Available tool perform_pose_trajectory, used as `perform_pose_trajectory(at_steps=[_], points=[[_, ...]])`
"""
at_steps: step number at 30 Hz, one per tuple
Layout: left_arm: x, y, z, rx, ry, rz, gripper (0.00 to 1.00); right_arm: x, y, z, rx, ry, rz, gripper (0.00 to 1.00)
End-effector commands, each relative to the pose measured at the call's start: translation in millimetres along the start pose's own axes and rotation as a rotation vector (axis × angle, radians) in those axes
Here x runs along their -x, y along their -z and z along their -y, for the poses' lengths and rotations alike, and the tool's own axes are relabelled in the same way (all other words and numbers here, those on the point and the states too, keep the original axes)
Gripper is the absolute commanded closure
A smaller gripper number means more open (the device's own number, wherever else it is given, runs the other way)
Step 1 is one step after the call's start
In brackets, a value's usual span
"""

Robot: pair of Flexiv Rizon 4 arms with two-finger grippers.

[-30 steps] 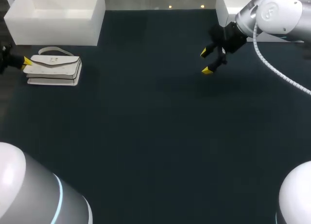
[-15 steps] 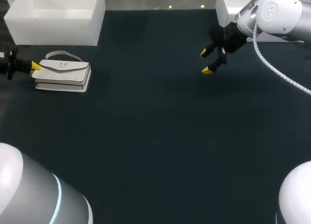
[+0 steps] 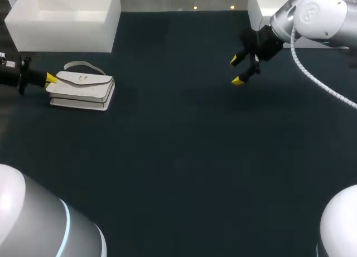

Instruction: Pick up the bag, open it, inspect its contents, close it, and place it on the opposite side

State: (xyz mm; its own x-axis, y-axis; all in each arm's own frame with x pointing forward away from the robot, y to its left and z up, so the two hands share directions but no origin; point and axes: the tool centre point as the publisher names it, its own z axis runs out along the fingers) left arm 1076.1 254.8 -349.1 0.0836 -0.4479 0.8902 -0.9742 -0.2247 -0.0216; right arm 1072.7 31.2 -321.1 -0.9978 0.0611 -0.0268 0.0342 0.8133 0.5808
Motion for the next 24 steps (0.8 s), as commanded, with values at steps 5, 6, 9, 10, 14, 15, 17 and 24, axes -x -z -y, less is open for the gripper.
perform_pose_trajectory(at_steps=[5, 6, 9, 10, 14, 15, 17, 24], points=[[-12.5, -22.7, -26.3, -0.197, 0.018, 0.003, 1.0, 1.3, -0.2, 0.5, 0.002, 0.001, -0.003, 0.0], [-12.5, -22.7, -26.3, -0.197, 0.018, 0.003, 1.0, 1.3, -0.2, 0.5, 0.002, 0.001, -0.003, 0.0], [-12.5, -22.7, -26.3, -0.197, 0.018, 0.003, 1.0, 1.3, -0.2, 0.5, 0.002, 0.001, -0.003, 0.0], [-12.5, -22.7, -26.3, -0.197, 0.018, 0.003, 1.0, 1.3, -0.2, 0.5, 0.002, 0.001, -0.003, 0.0], [-12.5, -22.7, -26.3, -0.197, 0.018, 0.003, 1.0, 1.3, -0.2, 0.5, 0.002, 0.001, -0.003, 0.0], [-12.5, -22.7, -26.3, -0.197, 0.018, 0.003, 1.0, 1.3, -0.2, 0.5, 0.002, 0.001, -0.003, 0.0], [-12.5, -22.7, -26.3, -0.197, 0.018, 0.003, 1.0, 1.3, -0.2, 0.5, 0.002, 0.001, -0.003, 0.0], [-12.5, -22.7, -26.3, -0.197, 0.018, 0.003, 1.0, 1.3, -0.2, 0.5, 0.002, 0.001, -0.003, 0.0]])
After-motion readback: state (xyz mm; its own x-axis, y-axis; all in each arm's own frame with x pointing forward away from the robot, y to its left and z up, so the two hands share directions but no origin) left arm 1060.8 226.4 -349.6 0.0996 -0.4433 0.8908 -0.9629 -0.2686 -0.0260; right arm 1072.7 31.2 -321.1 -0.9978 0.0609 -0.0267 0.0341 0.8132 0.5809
